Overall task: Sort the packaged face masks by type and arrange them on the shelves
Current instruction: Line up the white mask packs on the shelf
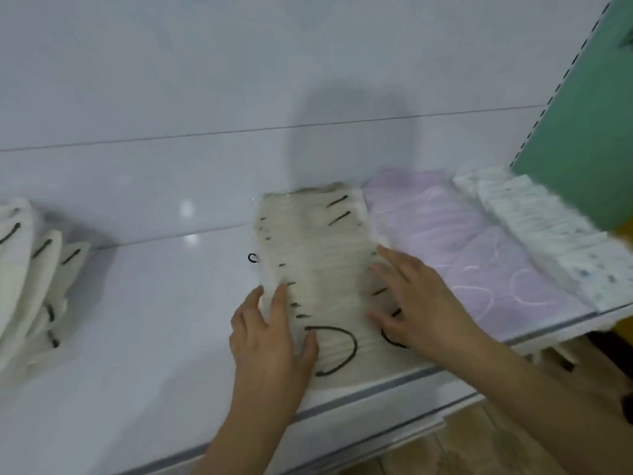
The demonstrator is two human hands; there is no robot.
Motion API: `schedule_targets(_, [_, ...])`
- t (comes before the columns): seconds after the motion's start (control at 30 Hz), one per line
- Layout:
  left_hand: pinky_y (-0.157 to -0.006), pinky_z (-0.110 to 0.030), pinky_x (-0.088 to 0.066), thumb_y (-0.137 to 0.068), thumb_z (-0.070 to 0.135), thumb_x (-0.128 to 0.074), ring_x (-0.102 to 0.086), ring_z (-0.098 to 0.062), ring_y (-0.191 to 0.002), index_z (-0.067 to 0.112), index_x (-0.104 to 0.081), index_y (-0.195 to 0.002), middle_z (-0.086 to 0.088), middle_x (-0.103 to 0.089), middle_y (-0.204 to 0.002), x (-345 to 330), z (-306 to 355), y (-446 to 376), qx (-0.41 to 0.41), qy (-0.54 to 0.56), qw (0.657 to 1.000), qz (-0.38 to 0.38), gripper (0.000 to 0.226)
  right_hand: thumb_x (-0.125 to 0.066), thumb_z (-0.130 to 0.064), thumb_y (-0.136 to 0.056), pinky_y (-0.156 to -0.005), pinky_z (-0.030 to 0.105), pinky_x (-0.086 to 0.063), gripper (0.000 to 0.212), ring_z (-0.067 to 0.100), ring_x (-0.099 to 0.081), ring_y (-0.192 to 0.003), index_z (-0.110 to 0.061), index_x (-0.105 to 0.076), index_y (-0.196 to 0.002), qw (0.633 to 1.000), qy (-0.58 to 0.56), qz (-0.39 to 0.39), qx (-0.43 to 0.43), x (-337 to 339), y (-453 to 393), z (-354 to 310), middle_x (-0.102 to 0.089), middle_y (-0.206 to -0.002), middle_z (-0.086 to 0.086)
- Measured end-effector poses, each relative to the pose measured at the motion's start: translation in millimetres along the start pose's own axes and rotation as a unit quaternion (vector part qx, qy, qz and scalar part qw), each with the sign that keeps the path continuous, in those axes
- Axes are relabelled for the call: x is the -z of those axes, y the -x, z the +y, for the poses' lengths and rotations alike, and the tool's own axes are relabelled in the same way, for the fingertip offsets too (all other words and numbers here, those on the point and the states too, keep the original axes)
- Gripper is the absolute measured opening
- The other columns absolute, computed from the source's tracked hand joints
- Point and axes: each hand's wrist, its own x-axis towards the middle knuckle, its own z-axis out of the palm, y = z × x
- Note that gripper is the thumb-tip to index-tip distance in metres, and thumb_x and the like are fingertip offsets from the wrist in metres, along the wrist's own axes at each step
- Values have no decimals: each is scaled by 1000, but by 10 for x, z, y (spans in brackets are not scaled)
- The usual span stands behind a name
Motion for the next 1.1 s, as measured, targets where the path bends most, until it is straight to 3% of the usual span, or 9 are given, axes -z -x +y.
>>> schedule_targets(0.07, [-120, -42, -18, -93, 45, -61, -13, -30, -148, 22, -14, -159, -14, -13, -163, -107, 111, 27, 50, 10, 998, -26, 84, -32, -70, -89, -121, 44, -17, 78, 26, -14, -150, -29, -23, -155, 998, 8, -63, 18, -151, 139, -91, -13, -164, 7])
schedule_targets(0.13, [-123, -38, -18, -96, 43, -57, -13, -25, -150, 23, -12, -159, -10, -13, -164, -140, 217, 41, 72, 61, 994, -49, 80, -19, -75, -88, -123, 46, -6, 82, 26, 5, -152, -33, -1, -156, 994, -1, -106, 26, -260, 180, -148, 8, -165, 3])
schedule_targets(0.3, [-109, -46, -36, -87, 62, -46, -41, -34, -132, 16, -45, -144, -12, -50, -143, -52, 186, -305, 96, 45, 994, 38, 73, -14, -76, -92, -121, 52, 3, 81, 28, 9, -151, -28, -11, -157, 999, -33, -19, 34, -275, 73, -198, 6, -165, 4])
schedule_targets(0.37, [-112, -48, -31, -94, 54, -54, -34, -36, -140, 8, -35, -151, -19, -40, -152, 18, 180, -639, 151, 88, 982, 75, 76, -12, -76, -92, -120, 52, 6, 81, 26, 19, -150, -28, -9, -157, 998, -31, 17, 54, -249, 7, -216, 10, -165, 4])
schedule_targets(0.47, [-117, -45, -29, -94, 54, -58, -28, -36, -148, 2, -11, -158, -22, -23, -162, 90, 194, -1142, 233, 183, 951, 89, 95, -12, -78, -88, -119, 53, 11, 83, 29, 31, -145, -33, 9, -155, 999, -33, -28, 28, -232, -189, -237, 29, -160, 5])
schedule_targets(0.73, [-105, -39, -42, -93, 56, -61, -54, -40, -127, -13, -49, -136, -28, -54, -139, -40, 239, -1618, 269, 245, 930, 45, 82, -14, -77, -89, -117, 56, 14, 86, 32, 27, -146, -30, 18, -153, 995, -26, -89, 21, -460, -568, -265, 28, -159, 6])
schedule_targets(0.87, [-98, -46, -52, -86, 58, -68, -66, -37, -104, -1, -69, -104, -21, -71, -109, -36, 204, -1726, 228, 237, 942, 64, 62, -23, -78, -87, -118, 53, 11, 91, 28, 19, -149, -27, 11, -155, 996, -35, -86, 14, -364, -644, -201, 18, -163, 2])
schedule_targets(0.97, [-92, -48, -56, -82, 46, -72, -69, -33, -92, 9, -69, -83, -16, -73, -93, -27, 190, -1780, 201, 261, 941, 79, 37, -4, -88, -77, -118, 53, 12, 98, 30, 25, -147, -31, 8, -155, 996, -53, -72, -15, -302, -721, -173, 24, -161, 4])
schedule_targets(1.1, [-65, -33, -52, -76, 28, -77, -64, -27, -67, -3, -68, -98, -17, -69, -84, 10, 140, -1839, 195, 301, 932, 47, 39, -1, -90, -73, -118, 55, 12, 99, 34, 20, -148, -35, 10, -154, 994, -39, -100, -15, -345, -708, -112, 19, -162, 7])
